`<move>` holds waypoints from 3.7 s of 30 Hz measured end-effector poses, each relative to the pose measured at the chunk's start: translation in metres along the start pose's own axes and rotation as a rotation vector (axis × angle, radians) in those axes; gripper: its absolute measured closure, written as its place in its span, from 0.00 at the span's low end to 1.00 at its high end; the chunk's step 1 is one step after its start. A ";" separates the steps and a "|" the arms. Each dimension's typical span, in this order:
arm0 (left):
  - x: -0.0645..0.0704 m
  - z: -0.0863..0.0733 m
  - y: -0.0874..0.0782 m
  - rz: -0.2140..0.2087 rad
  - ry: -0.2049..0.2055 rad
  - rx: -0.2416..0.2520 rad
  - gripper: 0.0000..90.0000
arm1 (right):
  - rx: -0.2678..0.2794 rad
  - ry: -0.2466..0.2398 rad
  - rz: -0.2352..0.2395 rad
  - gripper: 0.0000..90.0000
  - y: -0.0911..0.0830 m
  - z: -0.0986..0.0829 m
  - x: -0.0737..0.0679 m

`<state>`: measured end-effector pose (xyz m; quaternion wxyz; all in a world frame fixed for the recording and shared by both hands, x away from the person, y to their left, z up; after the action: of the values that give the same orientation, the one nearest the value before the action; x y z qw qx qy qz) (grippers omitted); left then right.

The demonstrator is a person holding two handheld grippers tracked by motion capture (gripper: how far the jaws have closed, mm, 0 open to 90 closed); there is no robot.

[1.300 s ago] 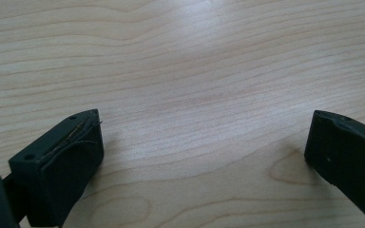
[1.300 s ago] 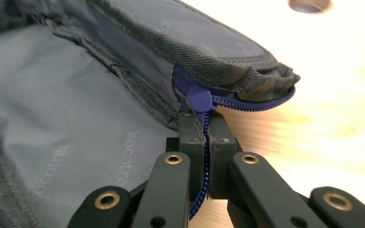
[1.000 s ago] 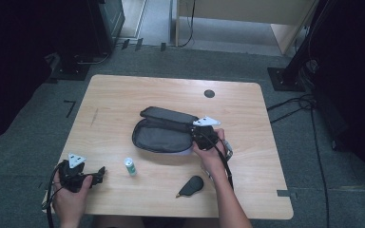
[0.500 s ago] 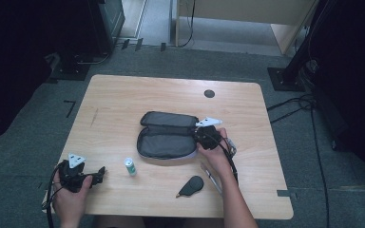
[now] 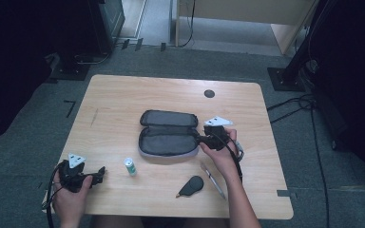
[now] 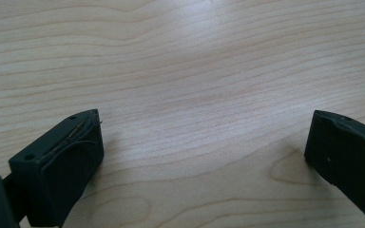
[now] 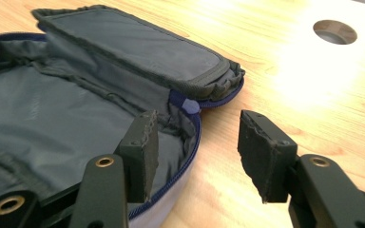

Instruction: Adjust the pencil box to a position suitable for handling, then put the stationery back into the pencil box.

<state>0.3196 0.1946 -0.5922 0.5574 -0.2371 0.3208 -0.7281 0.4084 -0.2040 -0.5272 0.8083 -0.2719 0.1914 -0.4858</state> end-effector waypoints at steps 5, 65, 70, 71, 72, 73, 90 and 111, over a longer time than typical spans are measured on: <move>0.000 0.000 0.000 0.000 0.001 0.001 0.00 | 0.017 0.015 -0.010 0.54 -0.017 -0.005 -0.003; 0.000 0.000 0.000 -0.002 0.003 0.002 0.00 | -0.117 -0.012 0.028 0.89 -0.111 -0.164 -0.026; 0.000 0.000 0.000 -0.002 0.002 0.003 0.00 | -0.095 0.026 0.002 0.86 -0.109 -0.162 -0.013; 0.000 0.000 0.000 -0.002 0.003 0.002 0.00 | -0.091 0.028 0.003 0.83 -0.109 -0.162 -0.013; 0.000 0.000 0.000 -0.002 0.002 0.002 0.00 | -0.089 0.029 0.002 0.79 -0.109 -0.162 -0.012; 0.000 0.000 0.000 -0.002 0.002 0.002 0.00 | -0.089 0.032 -0.006 0.78 -0.110 -0.163 -0.012; 0.000 0.000 0.000 -0.002 0.002 0.002 0.00 | -0.007 0.041 -0.043 0.90 -0.116 -0.156 -0.007; 0.001 0.000 0.000 -0.003 0.001 0.002 0.00 | 0.079 -0.015 0.034 0.90 -0.117 -0.074 -0.023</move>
<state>0.3196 0.1941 -0.5922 0.5564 -0.2365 0.3203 -0.7293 0.2757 -0.2463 -0.5111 0.8279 -0.2403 0.1707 -0.4772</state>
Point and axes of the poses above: each handheld gripper's, and its own axes: y roughly forward along the jaws, z roughly out of its top, x roughly to its right, the point moved 10 cm from there along y, roughly forward along the jaws
